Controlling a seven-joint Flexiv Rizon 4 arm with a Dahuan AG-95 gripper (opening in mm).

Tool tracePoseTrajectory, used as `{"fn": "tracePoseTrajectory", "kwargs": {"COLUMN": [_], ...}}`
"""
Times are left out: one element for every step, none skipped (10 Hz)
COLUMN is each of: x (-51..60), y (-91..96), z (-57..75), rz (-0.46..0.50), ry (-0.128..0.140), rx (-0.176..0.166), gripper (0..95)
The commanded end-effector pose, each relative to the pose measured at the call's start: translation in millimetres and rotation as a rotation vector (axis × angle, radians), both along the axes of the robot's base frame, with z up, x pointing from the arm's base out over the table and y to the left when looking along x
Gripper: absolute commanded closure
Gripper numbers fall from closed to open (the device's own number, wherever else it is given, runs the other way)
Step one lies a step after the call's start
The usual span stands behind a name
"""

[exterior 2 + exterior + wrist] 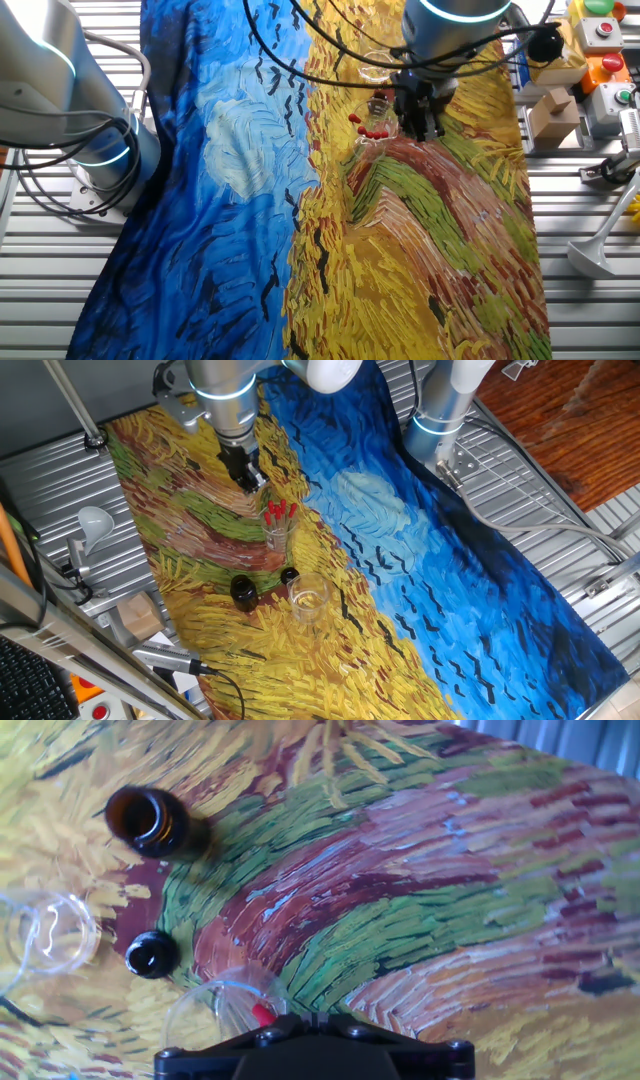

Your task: Transfer liquid using a dropper

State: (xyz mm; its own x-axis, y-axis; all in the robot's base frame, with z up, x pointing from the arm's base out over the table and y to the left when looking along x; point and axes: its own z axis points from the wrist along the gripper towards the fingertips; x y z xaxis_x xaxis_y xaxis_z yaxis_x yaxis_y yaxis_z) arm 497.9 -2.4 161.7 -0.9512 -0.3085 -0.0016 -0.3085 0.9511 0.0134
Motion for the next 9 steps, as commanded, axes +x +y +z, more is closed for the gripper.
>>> {"fn": "tracePoseTrajectory", "kwargs": {"x": [0.9,3.9,8.5,15.4,19.2,23.8,23.2,21.1,18.1], "y": [-4.1,-9.9,-17.8,-27.9,-32.8,-38.8,-39.1,-38.7,-38.2], "z": [-2.6,-3.7,-4.7,-6.6,-7.9,-9.6,-9.2,-8.1,-8.1], "rz": [0.026,0.048,0.070,0.092,0.100,0.107,0.108,0.121,0.120], "ry": [0.000,-0.001,-0.001,-0.001,-0.001,0.001,0.003,0.002,-0.002], "rx": [0.001,0.003,0.009,0.011,0.012,0.015,0.012,0.009,0.013], "gripper": [95.0,95.0,95.0,95.0,95.0,95.0,95.0,95.0,95.0]}}
